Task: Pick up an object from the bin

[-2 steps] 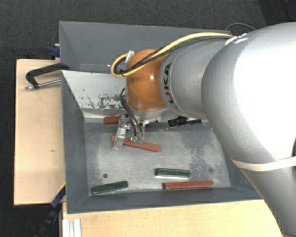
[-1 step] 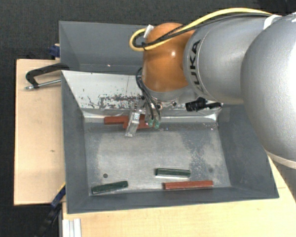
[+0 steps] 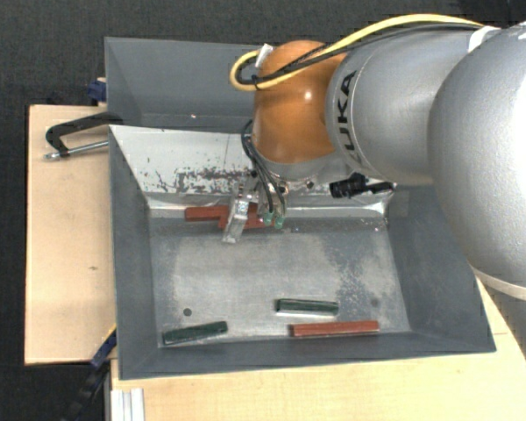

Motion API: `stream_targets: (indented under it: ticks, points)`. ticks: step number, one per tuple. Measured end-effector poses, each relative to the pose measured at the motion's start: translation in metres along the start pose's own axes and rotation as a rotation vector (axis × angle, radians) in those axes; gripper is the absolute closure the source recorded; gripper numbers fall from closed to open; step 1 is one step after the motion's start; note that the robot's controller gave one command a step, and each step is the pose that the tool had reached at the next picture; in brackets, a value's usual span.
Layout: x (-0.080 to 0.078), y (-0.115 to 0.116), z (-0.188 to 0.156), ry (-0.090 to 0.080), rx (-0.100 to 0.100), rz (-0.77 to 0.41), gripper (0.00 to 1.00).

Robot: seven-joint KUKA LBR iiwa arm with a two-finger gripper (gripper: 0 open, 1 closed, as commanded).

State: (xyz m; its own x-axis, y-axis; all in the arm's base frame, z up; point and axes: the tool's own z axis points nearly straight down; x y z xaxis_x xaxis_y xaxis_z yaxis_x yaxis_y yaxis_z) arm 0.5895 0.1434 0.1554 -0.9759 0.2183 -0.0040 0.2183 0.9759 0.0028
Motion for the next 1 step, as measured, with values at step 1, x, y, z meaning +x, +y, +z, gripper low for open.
stream_targets:
  ticks: [1]
  points:
    - [0.0078, -0.0072, -0.0544, 0.005, 0.002, -0.010, 1.00]
